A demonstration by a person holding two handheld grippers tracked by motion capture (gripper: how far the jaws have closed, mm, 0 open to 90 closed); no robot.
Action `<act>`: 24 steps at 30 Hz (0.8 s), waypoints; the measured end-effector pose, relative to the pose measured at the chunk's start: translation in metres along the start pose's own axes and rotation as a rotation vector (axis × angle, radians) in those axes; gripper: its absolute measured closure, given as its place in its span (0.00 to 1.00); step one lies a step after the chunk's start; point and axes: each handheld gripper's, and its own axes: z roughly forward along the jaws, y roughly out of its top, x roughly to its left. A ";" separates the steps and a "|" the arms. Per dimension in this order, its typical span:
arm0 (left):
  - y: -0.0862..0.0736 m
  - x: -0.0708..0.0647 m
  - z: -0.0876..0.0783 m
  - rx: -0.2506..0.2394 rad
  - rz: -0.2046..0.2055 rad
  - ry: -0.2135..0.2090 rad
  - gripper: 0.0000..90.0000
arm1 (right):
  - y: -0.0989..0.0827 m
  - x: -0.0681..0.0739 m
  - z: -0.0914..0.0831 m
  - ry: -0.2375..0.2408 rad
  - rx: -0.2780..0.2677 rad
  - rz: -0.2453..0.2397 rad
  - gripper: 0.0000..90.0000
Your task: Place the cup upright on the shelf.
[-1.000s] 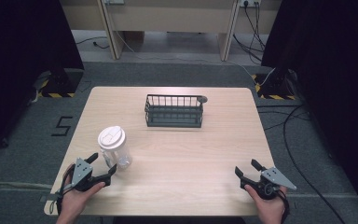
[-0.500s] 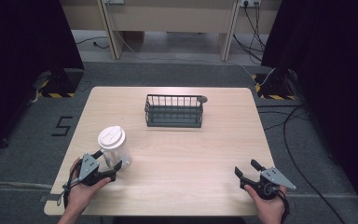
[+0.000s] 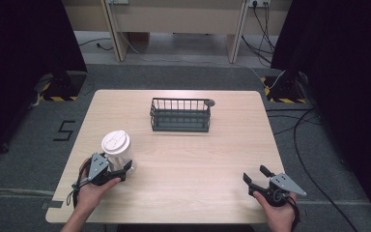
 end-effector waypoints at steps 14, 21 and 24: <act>-0.003 0.004 0.000 -0.045 -0.072 -0.041 0.19 | -0.001 0.000 0.002 0.002 0.013 -0.002 0.28; -0.003 0.003 0.001 -0.050 -0.064 -0.050 0.19 | -0.002 0.000 0.002 0.004 0.017 0.000 0.28; -0.002 0.001 0.001 -0.048 -0.060 -0.062 0.19 | -0.002 0.000 0.002 0.003 0.018 0.001 0.28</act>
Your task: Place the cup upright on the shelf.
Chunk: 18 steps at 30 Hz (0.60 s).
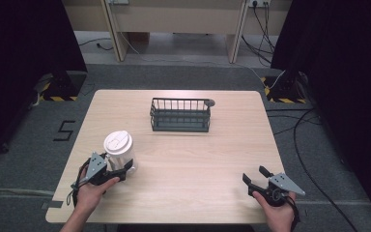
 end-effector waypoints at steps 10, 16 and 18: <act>0.005 -0.003 -0.001 -0.017 -0.006 -0.010 0.19 | 0.000 0.000 0.000 -0.001 0.000 0.001 0.28; 0.010 -0.003 -0.002 -0.024 0.009 -0.003 0.19 | 0.000 0.000 0.000 -0.001 -0.001 0.001 0.28; 0.014 -0.004 0.000 -0.029 0.010 -0.010 0.19 | 0.000 0.000 0.000 -0.002 -0.002 0.001 0.28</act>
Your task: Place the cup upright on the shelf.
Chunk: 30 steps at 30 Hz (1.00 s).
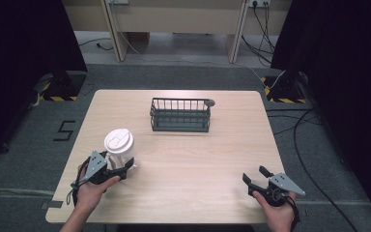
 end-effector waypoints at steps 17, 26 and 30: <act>0.026 -0.005 0.018 -0.036 0.003 -0.012 0.19 | 0.000 0.000 0.000 0.000 -0.004 0.001 0.28; 0.036 -0.005 0.029 -0.049 0.012 -0.005 0.19 | 0.000 0.000 0.000 0.000 -0.004 0.002 0.28; 0.042 -0.006 0.035 -0.054 0.009 -0.017 0.19 | 0.000 0.000 0.000 0.000 -0.006 0.003 0.28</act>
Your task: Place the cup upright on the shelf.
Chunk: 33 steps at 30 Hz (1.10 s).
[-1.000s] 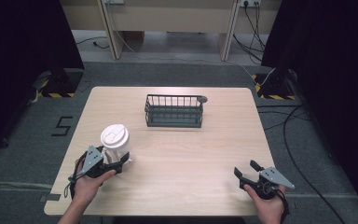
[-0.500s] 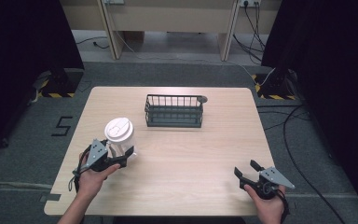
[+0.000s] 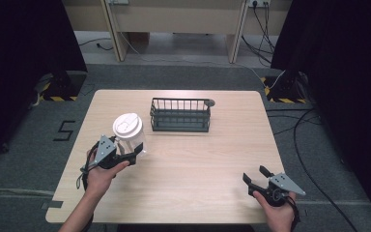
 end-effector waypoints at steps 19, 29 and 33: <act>0.015 -0.008 0.031 -0.001 0.003 -0.035 0.19 | 0.000 -0.001 0.000 -0.002 -0.001 0.000 0.28; 0.027 -0.010 0.048 -0.018 0.009 -0.039 0.19 | 0.000 -0.001 0.000 -0.003 -0.002 0.002 0.28; 0.033 -0.011 0.054 -0.023 0.019 -0.038 0.19 | 0.000 -0.001 0.000 -0.002 -0.003 0.004 0.28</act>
